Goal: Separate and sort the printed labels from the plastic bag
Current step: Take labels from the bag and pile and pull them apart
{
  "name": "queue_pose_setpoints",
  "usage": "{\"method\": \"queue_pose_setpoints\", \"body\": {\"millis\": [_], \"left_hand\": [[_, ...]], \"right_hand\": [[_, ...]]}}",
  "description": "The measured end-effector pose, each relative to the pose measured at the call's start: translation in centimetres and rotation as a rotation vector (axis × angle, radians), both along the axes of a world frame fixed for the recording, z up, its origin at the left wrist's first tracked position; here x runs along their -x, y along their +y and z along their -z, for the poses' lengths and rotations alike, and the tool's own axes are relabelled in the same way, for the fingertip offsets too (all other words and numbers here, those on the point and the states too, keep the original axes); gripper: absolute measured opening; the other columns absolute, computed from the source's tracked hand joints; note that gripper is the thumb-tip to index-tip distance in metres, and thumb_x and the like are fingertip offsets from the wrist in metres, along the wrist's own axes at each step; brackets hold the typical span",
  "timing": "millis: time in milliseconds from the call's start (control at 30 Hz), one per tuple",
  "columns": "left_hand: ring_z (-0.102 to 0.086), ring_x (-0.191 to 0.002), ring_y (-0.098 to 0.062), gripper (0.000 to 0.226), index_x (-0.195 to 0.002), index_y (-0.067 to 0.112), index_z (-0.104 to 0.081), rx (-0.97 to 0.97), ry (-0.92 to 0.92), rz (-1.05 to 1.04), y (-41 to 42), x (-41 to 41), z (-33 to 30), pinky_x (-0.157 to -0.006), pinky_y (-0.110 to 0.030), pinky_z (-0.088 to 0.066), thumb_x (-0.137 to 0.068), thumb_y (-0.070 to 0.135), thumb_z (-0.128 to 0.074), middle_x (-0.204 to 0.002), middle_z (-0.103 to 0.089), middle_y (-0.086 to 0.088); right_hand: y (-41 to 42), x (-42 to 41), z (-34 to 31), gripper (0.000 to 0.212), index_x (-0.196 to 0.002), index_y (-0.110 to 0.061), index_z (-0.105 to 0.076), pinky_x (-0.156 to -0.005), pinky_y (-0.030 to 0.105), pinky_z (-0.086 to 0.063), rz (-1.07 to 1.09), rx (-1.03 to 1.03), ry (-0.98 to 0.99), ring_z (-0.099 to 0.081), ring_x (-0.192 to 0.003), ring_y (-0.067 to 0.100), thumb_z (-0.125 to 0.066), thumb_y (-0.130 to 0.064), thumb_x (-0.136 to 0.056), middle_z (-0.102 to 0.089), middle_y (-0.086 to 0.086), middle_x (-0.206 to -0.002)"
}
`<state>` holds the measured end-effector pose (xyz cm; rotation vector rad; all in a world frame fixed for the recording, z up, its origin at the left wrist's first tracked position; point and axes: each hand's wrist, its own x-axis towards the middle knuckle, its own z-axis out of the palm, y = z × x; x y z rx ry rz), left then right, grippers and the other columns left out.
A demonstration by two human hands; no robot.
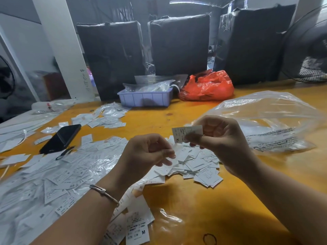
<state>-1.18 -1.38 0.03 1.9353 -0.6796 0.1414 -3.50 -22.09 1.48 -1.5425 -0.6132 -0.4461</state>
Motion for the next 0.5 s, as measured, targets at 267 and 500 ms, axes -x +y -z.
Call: {"method": "queue_pose_setpoints", "body": {"millis": [267,500], "left_hand": [[-0.074,-0.069,-0.019,0.024,-0.085,0.003,-0.068,0.022,-0.021,0.001,-0.05,0.19,-0.16,-0.059,-0.03,-0.059,-0.073,0.022,-0.074,-0.077,-0.076,-0.005],[-0.074,-0.07,-0.016,0.023,-0.086,0.007,-0.068,0.001,-0.045,0.007,0.01,0.09,-0.07,-0.059,-0.026,-0.058,-0.073,0.025,-0.073,-0.077,-0.076,0.0]], "right_hand": [[-0.16,0.24,-0.38,0.006,-0.074,-0.003,-0.07,-0.062,0.054,-0.052,0.157,0.186,-0.075,-0.065,-0.066,0.028,-0.074,0.002,-0.076,-0.07,0.005,-0.069],[-0.37,-0.03,-0.53,0.004,-0.075,0.003,-0.069,-0.064,0.047,-0.056,0.181,0.137,-0.097,-0.066,-0.063,0.029,-0.072,0.005,-0.077,-0.07,0.013,-0.069]]}}
